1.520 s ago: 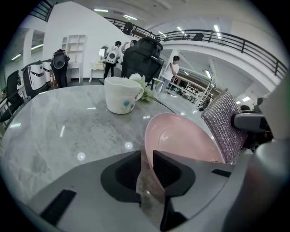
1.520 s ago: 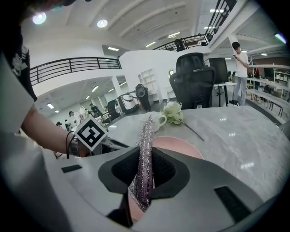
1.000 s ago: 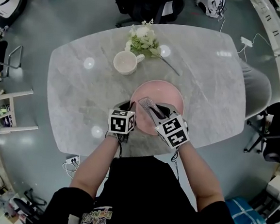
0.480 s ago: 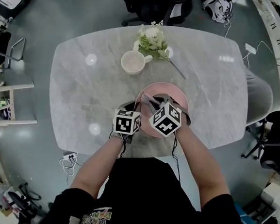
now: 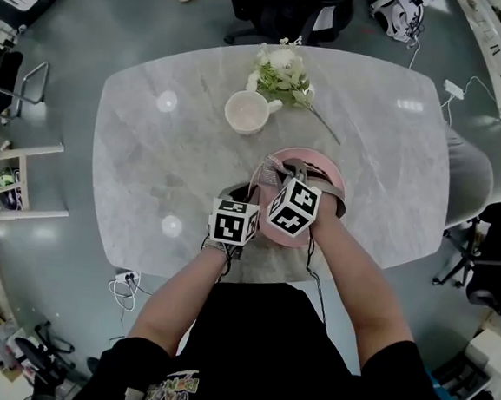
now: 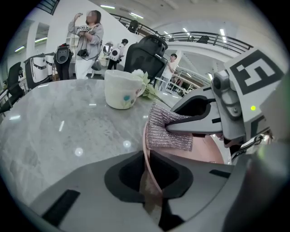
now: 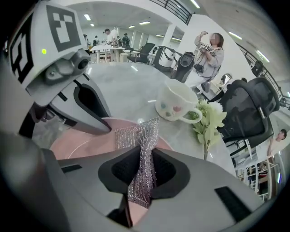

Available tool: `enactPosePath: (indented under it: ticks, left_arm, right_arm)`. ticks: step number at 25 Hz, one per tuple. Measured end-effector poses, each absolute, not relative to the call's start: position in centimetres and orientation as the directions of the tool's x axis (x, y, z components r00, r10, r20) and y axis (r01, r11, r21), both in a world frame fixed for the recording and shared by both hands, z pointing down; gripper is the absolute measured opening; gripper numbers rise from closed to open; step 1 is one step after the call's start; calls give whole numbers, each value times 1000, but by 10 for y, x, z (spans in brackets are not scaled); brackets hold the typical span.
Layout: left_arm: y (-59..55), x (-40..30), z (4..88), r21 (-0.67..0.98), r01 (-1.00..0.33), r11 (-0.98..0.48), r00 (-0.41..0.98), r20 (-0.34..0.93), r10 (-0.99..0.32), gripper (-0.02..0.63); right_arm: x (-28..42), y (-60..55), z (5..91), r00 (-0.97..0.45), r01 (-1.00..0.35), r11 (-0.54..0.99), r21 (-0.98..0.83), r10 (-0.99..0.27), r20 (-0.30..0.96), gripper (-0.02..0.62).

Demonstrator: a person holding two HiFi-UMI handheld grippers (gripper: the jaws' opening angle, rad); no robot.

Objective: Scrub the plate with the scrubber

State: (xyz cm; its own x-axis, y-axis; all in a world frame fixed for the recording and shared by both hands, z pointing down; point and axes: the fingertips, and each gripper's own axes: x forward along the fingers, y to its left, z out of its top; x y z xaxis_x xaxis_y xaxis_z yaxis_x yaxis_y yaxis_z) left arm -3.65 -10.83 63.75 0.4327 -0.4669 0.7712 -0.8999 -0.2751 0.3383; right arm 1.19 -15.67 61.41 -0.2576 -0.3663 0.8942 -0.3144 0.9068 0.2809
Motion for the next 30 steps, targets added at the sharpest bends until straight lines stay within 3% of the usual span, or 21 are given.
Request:
enactPosePath:
  ticks: [20,30]
  left_arm:
    - [-109,-42,639,298,-915,-271,397,782,-481,49]
    - [-108,-38,638,284,-922,-263,380,791,-479,49]
  right_arm:
    - [109,-194,609,-82,-452,797,401,-484,871,77]
    - [153,-169,600,-68,-541,744,392,-503,862,78]
